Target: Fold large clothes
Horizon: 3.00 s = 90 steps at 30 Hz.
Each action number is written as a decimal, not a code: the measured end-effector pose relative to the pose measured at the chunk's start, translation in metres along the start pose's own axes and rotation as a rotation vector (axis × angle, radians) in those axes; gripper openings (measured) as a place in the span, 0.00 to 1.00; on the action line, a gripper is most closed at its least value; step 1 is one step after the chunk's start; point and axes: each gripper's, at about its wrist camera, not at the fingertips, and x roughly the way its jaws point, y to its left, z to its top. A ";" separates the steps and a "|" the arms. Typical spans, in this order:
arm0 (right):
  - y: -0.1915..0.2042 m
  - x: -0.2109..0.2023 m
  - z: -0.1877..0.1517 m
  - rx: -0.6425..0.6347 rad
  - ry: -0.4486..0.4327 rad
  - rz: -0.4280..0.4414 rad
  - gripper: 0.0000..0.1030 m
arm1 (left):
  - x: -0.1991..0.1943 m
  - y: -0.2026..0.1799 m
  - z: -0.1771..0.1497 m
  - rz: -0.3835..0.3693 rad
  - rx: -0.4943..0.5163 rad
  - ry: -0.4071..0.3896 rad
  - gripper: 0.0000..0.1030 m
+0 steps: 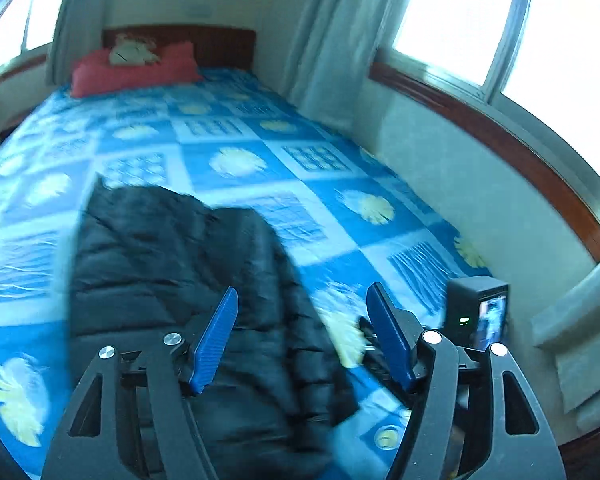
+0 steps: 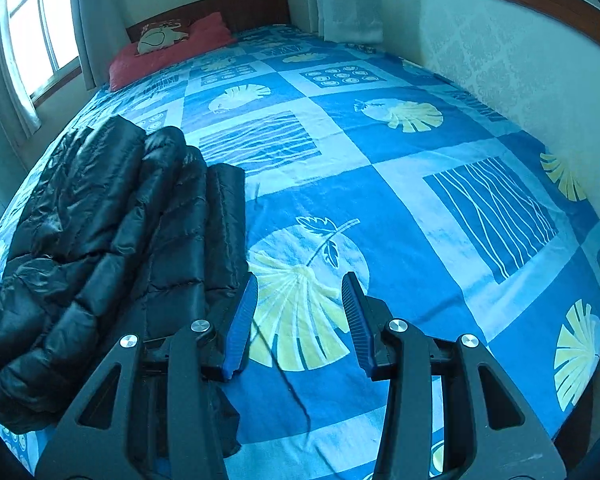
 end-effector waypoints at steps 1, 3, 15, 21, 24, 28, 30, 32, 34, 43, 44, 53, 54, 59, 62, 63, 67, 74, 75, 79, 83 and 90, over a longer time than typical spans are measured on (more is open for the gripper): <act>0.004 -0.003 0.003 -0.006 -0.007 0.004 0.42 | -0.004 0.008 0.000 0.021 -0.005 -0.011 0.64; 0.012 -0.008 0.008 -0.017 -0.019 0.011 0.42 | -0.011 0.030 -0.001 0.070 -0.029 -0.024 0.64; 0.091 -0.024 0.040 -0.109 -0.051 0.129 0.80 | -0.012 0.150 -0.039 0.276 -0.171 0.007 0.64; 0.114 0.015 0.023 -0.210 0.086 0.085 0.48 | 0.001 0.166 -0.062 0.243 -0.193 0.051 0.64; 0.104 0.035 0.018 -0.198 0.130 0.093 0.39 | 0.013 0.167 -0.070 0.214 -0.194 0.067 0.64; 0.086 0.065 0.011 -0.168 0.181 0.120 0.39 | 0.036 0.166 -0.080 0.171 -0.217 0.091 0.65; 0.080 0.076 0.008 -0.142 0.189 0.138 0.39 | 0.049 0.158 -0.083 0.214 -0.171 0.093 0.65; 0.081 0.079 0.007 -0.142 0.183 0.128 0.39 | 0.056 0.152 -0.085 0.250 -0.142 0.092 0.65; 0.083 0.078 0.007 -0.141 0.176 0.123 0.39 | 0.055 0.153 -0.086 0.247 -0.153 0.087 0.65; 0.085 0.014 0.020 -0.150 0.085 0.070 0.41 | 0.019 0.161 -0.086 0.200 -0.182 0.038 0.64; 0.088 0.003 0.021 -0.163 0.060 0.058 0.41 | 0.008 0.160 -0.086 0.214 -0.172 0.013 0.64; 0.136 -0.035 -0.016 -0.328 0.044 0.113 0.41 | -0.017 0.161 -0.101 0.162 -0.212 0.007 0.64; 0.136 -0.025 -0.023 -0.348 0.059 0.069 0.41 | -0.013 0.160 -0.103 0.160 -0.212 0.019 0.64; 0.106 0.029 -0.044 -0.258 0.090 0.119 0.48 | 0.027 0.161 -0.120 0.112 -0.273 0.114 0.64; 0.107 0.030 -0.042 -0.244 0.084 0.110 0.48 | 0.037 0.157 -0.124 0.140 -0.246 0.110 0.65; 0.109 0.029 -0.041 -0.250 0.082 0.100 0.48 | 0.035 0.157 -0.123 0.138 -0.245 0.112 0.64; 0.115 -0.013 -0.025 -0.241 0.044 0.113 0.47 | 0.006 0.160 -0.107 0.136 -0.248 0.100 0.64; 0.121 -0.017 0.051 -0.149 -0.067 0.189 0.47 | 0.006 0.162 -0.045 0.136 -0.218 -0.017 0.64; 0.124 -0.009 0.056 -0.149 -0.067 0.205 0.47 | 0.015 0.163 -0.039 0.138 -0.218 -0.016 0.64; 0.130 0.040 0.065 -0.181 -0.020 0.197 0.47 | 0.051 0.169 -0.026 0.137 -0.245 0.021 0.64; 0.126 0.082 0.050 -0.199 0.031 0.147 0.48 | 0.078 0.167 -0.030 0.192 -0.201 0.058 0.69; 0.132 0.099 0.038 -0.196 0.012 0.127 0.48 | 0.102 0.175 -0.041 0.224 -0.227 0.088 0.74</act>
